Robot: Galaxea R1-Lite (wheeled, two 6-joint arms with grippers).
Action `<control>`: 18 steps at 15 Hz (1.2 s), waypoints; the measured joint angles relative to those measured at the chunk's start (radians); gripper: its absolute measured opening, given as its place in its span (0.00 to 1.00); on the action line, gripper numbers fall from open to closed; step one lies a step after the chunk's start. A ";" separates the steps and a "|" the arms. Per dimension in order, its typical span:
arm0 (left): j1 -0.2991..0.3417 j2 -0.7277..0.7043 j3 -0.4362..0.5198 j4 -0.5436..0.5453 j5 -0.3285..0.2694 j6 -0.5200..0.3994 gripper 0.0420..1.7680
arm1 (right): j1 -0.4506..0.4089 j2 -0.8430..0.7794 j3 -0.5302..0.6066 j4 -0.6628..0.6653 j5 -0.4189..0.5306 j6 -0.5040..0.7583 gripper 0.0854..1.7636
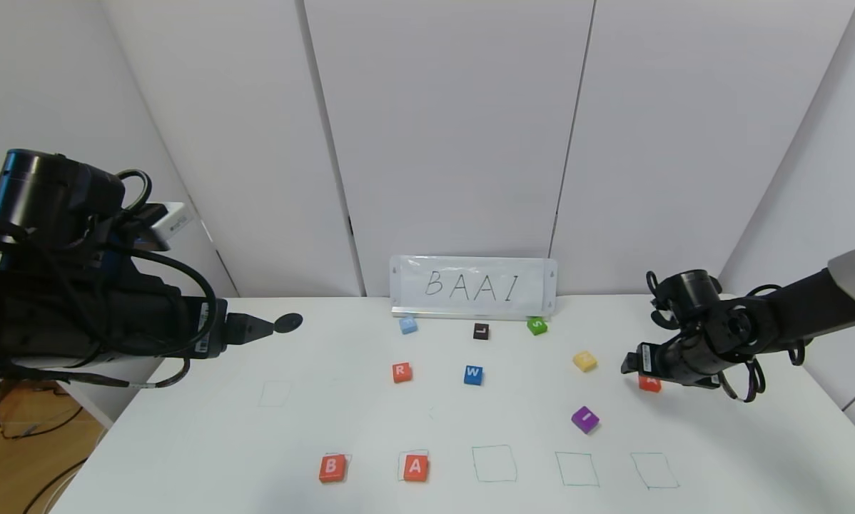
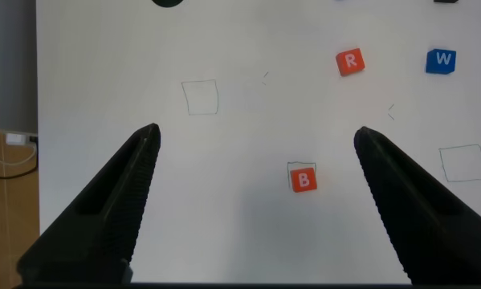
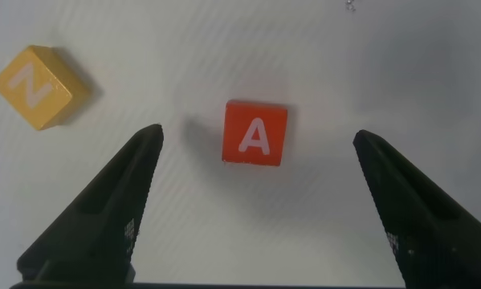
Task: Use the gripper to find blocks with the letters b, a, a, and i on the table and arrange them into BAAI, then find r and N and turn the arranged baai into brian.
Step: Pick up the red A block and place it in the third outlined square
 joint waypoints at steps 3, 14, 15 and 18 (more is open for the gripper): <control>-0.001 0.001 0.000 0.000 0.000 0.000 0.97 | 0.003 0.006 -0.004 -0.003 0.000 0.001 0.97; -0.002 0.006 0.002 0.000 0.000 0.000 0.97 | 0.001 0.029 -0.007 -0.007 0.005 -0.002 0.60; -0.002 0.008 0.002 0.000 0.000 0.000 0.97 | 0.000 0.029 -0.008 -0.006 0.006 -0.002 0.53; -0.005 0.011 0.003 0.000 0.000 0.000 0.97 | -0.001 0.031 -0.008 -0.007 0.006 -0.002 0.27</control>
